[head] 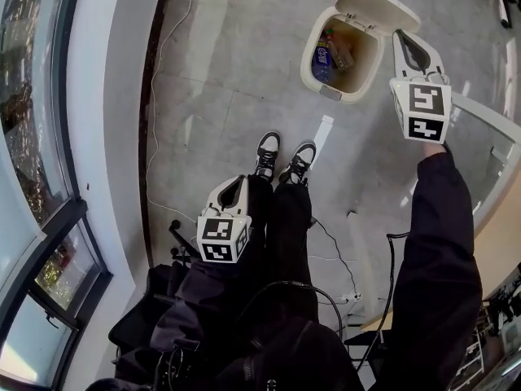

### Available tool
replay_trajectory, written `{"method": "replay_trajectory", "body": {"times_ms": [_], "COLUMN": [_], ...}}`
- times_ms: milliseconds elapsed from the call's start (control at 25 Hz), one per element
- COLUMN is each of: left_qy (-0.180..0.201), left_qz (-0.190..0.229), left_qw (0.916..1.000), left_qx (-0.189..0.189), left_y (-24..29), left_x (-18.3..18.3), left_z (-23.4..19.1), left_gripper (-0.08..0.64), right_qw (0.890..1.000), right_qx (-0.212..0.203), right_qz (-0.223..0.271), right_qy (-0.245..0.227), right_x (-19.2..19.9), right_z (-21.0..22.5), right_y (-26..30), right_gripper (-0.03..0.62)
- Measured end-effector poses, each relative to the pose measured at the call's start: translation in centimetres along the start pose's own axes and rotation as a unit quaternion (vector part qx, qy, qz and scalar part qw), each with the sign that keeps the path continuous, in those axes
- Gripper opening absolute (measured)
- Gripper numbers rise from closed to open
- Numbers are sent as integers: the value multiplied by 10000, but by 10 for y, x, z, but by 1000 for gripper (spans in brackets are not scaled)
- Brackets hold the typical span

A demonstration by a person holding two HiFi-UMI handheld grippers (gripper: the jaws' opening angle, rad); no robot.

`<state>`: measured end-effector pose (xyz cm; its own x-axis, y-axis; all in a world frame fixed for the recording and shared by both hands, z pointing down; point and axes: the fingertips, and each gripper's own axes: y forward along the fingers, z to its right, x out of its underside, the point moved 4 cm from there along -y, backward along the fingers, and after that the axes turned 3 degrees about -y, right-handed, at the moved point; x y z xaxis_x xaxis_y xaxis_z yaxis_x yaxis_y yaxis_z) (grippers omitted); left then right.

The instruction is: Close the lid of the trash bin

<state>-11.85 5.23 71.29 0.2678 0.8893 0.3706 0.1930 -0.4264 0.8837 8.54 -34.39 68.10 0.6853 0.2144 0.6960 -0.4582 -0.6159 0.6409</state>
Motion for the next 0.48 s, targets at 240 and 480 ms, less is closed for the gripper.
{"method": "replay_trajectory", "body": {"times_ms": [240,480], "left_qy": [-146,-218], "left_qz": [-54,-70], "left_qw": [9999,9997], "left_qx": [-51,-46], "left_y": [-2,-3], "left_x": [4,5], "left_z": [-8,-12], "left_gripper": [2,1], "right_qw": [9979,9893], "right_qx": [319,296], "right_qz": [-312,-785], "right_qy": [-466,-1197], "right_x": [-18,-14], "right_z": [56,67], "right_y": [38,64], "right_gripper": [2,2]}}
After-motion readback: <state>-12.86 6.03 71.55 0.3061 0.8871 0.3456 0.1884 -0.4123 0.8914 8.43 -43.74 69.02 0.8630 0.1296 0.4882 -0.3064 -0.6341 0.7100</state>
